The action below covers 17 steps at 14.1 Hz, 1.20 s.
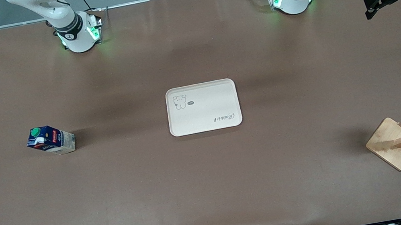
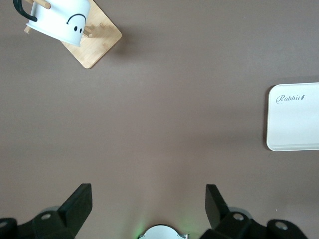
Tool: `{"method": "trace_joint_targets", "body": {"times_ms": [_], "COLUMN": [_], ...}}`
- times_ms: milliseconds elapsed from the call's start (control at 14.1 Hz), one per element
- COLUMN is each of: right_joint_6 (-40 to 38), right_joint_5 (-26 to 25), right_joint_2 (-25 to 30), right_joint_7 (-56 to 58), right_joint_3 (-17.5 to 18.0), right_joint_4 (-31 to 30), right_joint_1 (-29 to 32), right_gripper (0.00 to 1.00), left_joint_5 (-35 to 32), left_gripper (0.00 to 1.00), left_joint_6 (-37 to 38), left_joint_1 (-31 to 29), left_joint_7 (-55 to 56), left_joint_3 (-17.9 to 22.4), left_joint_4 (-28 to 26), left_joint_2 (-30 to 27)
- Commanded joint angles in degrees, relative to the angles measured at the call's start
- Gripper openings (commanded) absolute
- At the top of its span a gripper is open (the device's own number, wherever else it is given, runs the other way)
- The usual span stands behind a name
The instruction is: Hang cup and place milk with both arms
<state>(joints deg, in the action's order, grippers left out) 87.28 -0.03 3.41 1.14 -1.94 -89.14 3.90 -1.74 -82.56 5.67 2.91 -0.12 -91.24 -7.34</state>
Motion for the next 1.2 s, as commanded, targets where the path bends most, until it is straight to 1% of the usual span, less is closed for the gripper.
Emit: {"method": "trace_joint_targets", "body": {"times_ms": [0,354,779,1133], "right_joint_6": [-1.06,-0.62,-0.71,-0.8], "right_joint_5": [-0.76,-1.03,-1.03,-1.03], "right_joint_2": [0.45,0.45,0.36,-0.07], "right_joint_7": [-1.31,-1.23,-1.23,-1.14], "right_joint_3": [0.45,0.54,0.54,0.45], "right_joint_4": [0.1,0.45,1.6,1.6], "right_joint_1": [0.93,0.84,1.02,1.55], "right_gripper": [1.0,1.0,1.0,1.0], "left_joint_5": [0.6,0.6,0.42,0.33], "left_gripper": [1.0,1.0,1.0,1.0], "left_joint_6": [-0.32,-0.24,-0.24,0.03], "left_joint_1": [-0.04,-0.04,-0.13,0.04], "left_joint_7": [-0.45,-0.53,-0.09,-0.01], "left_joint_3": [0.3,0.3,0.39,0.3], "left_joint_4": [-0.34,-0.34,2.2,2.29], "left_joint_2": [-0.75,-0.75,0.21,0.3]}}
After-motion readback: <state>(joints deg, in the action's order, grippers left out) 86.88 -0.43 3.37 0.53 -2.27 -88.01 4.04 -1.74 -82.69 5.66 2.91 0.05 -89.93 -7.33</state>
